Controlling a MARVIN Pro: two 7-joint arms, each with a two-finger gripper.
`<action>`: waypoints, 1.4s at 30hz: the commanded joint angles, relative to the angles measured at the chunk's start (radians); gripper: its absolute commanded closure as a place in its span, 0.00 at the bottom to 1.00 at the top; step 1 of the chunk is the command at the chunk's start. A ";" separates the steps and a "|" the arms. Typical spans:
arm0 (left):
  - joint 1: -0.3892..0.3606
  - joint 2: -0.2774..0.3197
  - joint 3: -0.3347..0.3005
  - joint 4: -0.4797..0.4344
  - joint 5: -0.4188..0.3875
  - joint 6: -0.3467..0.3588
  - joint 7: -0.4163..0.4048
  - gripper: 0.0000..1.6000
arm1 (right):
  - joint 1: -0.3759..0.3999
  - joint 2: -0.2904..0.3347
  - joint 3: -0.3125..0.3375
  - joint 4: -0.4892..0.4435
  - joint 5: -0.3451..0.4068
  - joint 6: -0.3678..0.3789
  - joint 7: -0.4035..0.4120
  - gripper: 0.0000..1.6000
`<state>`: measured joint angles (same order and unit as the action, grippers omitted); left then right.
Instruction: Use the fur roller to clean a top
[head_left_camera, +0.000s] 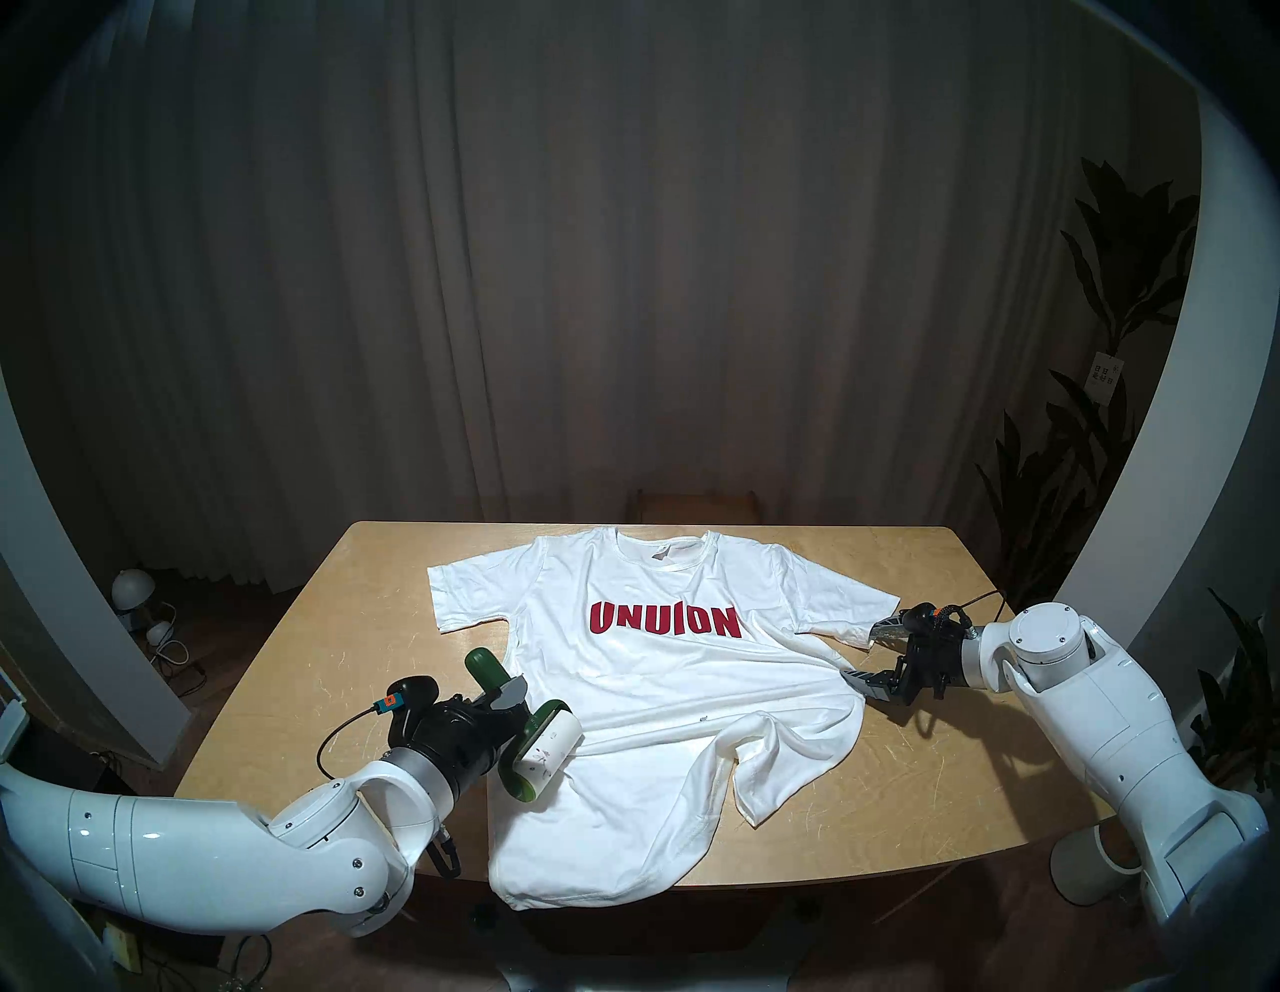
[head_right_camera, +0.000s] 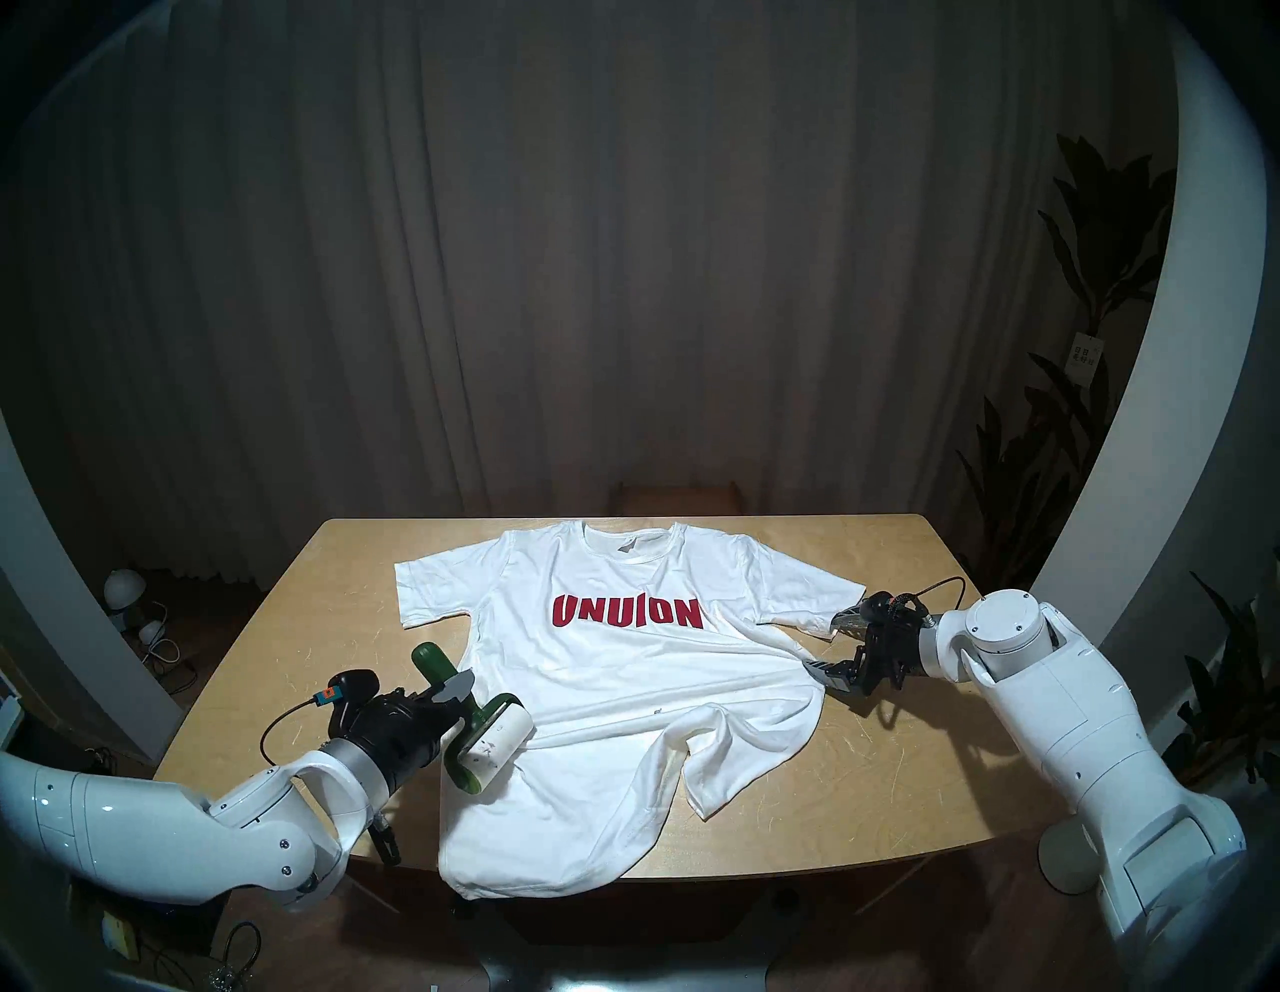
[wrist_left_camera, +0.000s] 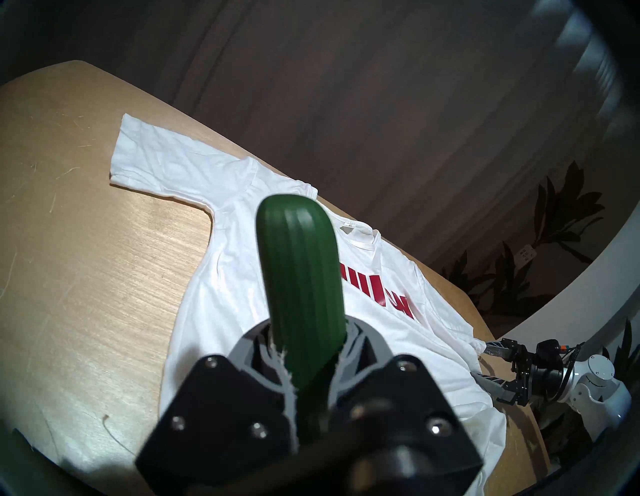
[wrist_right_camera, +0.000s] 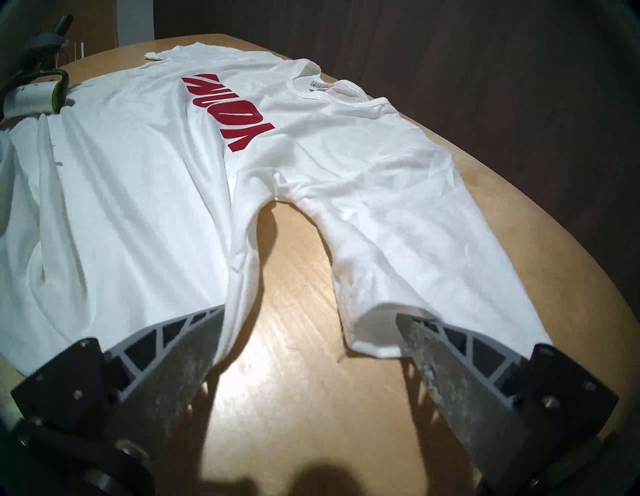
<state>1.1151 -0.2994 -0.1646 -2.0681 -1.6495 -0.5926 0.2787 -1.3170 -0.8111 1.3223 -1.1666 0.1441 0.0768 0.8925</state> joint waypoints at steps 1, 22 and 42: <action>-0.008 0.057 -0.017 0.012 -0.024 -0.004 -0.057 1.00 | 0.025 0.034 -0.002 0.016 -0.023 -0.014 0.017 0.00; -0.039 0.078 -0.075 0.006 -0.102 -0.135 -0.075 1.00 | 0.013 -0.093 0.072 -0.014 0.104 -0.035 -0.012 0.00; -0.112 -0.111 -0.078 0.039 0.006 0.138 -0.228 1.00 | -0.079 -0.101 0.076 -0.139 0.140 0.009 -0.029 0.00</action>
<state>1.0531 -0.3207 -0.2469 -2.0473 -1.7222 -0.5678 0.1400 -1.3640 -0.9173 1.3897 -1.2547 0.2707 0.0785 0.8611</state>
